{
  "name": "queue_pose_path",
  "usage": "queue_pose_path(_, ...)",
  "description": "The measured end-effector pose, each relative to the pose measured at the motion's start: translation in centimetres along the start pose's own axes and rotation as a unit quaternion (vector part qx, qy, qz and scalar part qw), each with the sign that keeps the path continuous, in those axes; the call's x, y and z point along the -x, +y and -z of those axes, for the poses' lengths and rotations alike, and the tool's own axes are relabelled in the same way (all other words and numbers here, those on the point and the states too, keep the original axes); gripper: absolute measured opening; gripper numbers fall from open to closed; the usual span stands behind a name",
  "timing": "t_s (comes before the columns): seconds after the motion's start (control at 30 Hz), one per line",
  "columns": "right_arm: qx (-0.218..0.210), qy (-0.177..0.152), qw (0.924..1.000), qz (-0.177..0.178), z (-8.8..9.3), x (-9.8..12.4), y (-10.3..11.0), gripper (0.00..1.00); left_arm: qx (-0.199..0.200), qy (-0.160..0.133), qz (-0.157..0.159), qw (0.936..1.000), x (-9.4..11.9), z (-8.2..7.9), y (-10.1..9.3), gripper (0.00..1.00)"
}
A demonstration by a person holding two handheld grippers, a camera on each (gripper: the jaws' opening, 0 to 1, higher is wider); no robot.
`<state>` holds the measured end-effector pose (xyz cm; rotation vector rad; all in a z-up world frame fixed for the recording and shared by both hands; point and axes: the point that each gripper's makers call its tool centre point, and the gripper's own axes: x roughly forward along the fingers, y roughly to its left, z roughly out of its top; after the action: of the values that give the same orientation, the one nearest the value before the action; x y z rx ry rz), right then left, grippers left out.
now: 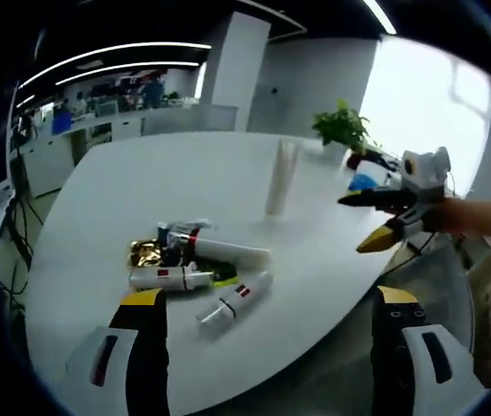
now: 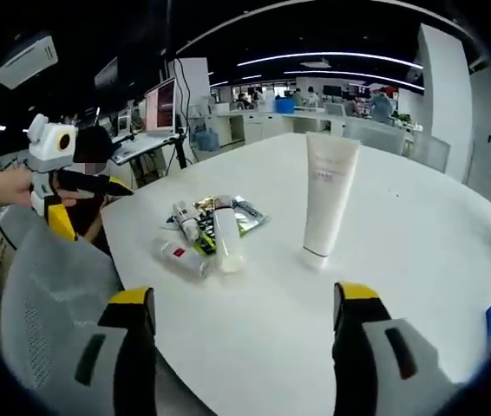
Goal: Arrange the skincare products in the storage area until every visible bottle or jar stands upright without overlapping.
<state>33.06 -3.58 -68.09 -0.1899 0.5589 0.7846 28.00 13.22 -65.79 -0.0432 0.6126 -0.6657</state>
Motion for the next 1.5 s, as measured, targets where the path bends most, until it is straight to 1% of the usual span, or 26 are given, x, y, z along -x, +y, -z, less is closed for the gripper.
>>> queue_pose_path(0.3, 0.025, 0.022, 0.9987, -0.037, -1.1, -3.5, 1.0, 0.77, 0.010, 0.002, 0.004, 0.9999, -0.5, -0.2, 0.8, 0.96)
queue_pose_path(0.53, 0.038, 0.041, 0.9963, -0.065, -1.8, -7.0, 1.7, 0.75, 0.018, 0.001, 0.003, 0.9998, -0.5, -0.1, 1.3, 0.95)
queue_pose_path(0.63, 0.041, 0.047, 0.9953, -0.074, -2.1, -8.4, 1.8, 0.73, 0.015, 0.007, 0.003, 0.9999, -0.6, 0.2, 1.5, 0.95)
queue_pose_path(0.83, 0.033, 0.064, 0.9941, -0.082, -2.6, -10.7, 1.7, 0.68, 0.008, 0.012, 0.006, 0.9999, -0.8, 0.2, 1.6, 0.95)
queue_pose_path(0.93, 0.012, 0.070, 0.9938, -0.085, -2.5, -11.9, 2.1, 0.63, 0.007, 0.013, 0.010, 0.9998, -1.0, 0.2, 1.6, 0.95)
queue_pose_path(1.1, 0.013, 0.091, 0.9926, -0.079, -1.9, -13.6, 2.3, 0.58, 0.004, 0.020, 0.011, 0.9997, -1.4, 0.5, 2.0, 0.95)
queue_pose_path(1.4, 0.033, 0.116, 0.9899, -0.074, -2.3, -16.4, 2.7, 0.52, 0.010, 0.024, 0.014, 0.9996, -1.6, 0.8, 2.7, 0.94)
queue_pose_path(1.5, 0.034, 0.130, 0.9884, -0.071, -1.8, -17.2, 2.8, 0.49, 0.012, 0.024, 0.014, 0.9996, -1.6, 0.9, 3.0, 0.94)
